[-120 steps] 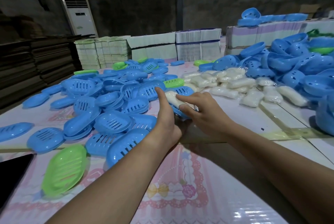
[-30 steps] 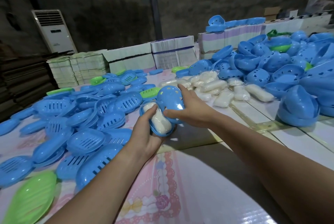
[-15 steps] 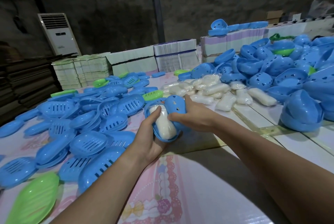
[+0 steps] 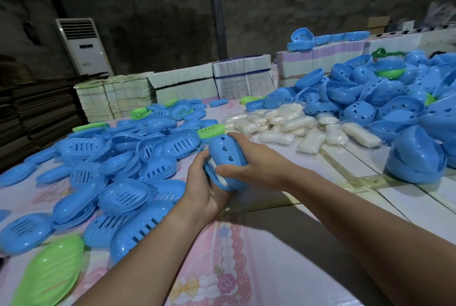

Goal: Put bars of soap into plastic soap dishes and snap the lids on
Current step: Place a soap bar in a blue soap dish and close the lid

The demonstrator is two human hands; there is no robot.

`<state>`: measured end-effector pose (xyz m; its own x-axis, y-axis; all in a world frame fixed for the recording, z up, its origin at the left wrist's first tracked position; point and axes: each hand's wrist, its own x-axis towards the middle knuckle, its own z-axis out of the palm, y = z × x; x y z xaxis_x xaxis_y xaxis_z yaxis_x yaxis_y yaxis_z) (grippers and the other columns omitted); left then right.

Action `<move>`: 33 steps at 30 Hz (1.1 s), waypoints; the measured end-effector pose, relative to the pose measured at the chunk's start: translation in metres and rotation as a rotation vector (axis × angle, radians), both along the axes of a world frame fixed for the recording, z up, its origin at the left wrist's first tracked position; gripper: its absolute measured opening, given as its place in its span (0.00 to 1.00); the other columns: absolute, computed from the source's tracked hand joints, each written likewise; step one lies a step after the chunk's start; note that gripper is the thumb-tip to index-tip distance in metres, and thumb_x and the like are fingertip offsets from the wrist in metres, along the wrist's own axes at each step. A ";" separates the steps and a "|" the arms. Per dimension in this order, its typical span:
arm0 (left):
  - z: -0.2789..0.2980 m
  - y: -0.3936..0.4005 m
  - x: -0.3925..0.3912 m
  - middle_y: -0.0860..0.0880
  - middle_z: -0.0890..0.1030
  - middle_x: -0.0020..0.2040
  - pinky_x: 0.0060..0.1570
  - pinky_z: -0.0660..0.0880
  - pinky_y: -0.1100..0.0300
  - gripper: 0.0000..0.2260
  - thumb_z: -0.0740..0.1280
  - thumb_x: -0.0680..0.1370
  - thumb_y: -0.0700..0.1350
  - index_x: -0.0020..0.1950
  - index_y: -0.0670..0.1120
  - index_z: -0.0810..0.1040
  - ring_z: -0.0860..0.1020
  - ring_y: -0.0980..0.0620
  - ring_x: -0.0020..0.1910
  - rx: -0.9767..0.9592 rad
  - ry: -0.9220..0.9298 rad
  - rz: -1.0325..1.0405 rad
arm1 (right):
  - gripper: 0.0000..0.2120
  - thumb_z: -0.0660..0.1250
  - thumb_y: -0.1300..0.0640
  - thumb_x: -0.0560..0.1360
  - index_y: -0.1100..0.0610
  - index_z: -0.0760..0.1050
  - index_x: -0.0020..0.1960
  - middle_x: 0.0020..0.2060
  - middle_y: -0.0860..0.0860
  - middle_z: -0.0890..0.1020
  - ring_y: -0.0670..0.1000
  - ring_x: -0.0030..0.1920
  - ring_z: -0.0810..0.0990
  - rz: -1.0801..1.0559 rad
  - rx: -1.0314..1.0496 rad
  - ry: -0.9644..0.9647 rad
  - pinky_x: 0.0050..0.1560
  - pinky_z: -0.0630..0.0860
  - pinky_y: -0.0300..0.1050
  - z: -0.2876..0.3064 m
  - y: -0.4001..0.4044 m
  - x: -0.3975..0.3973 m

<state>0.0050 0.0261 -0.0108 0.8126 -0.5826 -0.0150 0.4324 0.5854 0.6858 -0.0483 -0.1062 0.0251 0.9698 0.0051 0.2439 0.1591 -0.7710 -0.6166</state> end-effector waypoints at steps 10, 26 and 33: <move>-0.002 0.002 0.002 0.38 0.84 0.56 0.52 0.82 0.46 0.25 0.56 0.82 0.58 0.60 0.42 0.84 0.85 0.40 0.51 -0.060 0.021 0.013 | 0.40 0.65 0.30 0.69 0.43 0.56 0.75 0.61 0.52 0.76 0.55 0.58 0.76 -0.110 -0.068 0.002 0.57 0.73 0.52 -0.003 -0.003 0.001; 0.004 -0.003 -0.009 0.42 0.87 0.51 0.41 0.84 0.51 0.27 0.61 0.78 0.66 0.59 0.45 0.84 0.86 0.45 0.49 0.170 0.034 0.039 | 0.37 0.63 0.32 0.71 0.44 0.54 0.74 0.60 0.51 0.78 0.54 0.55 0.77 -0.056 -0.035 0.010 0.56 0.74 0.53 -0.008 -0.002 0.005; 0.009 -0.001 -0.013 0.40 0.86 0.54 0.44 0.84 0.46 0.28 0.62 0.78 0.66 0.63 0.45 0.80 0.86 0.42 0.49 0.153 0.054 0.038 | 0.36 0.63 0.32 0.70 0.44 0.58 0.73 0.59 0.50 0.77 0.52 0.57 0.77 -0.042 0.201 0.032 0.59 0.74 0.51 -0.008 -0.002 0.008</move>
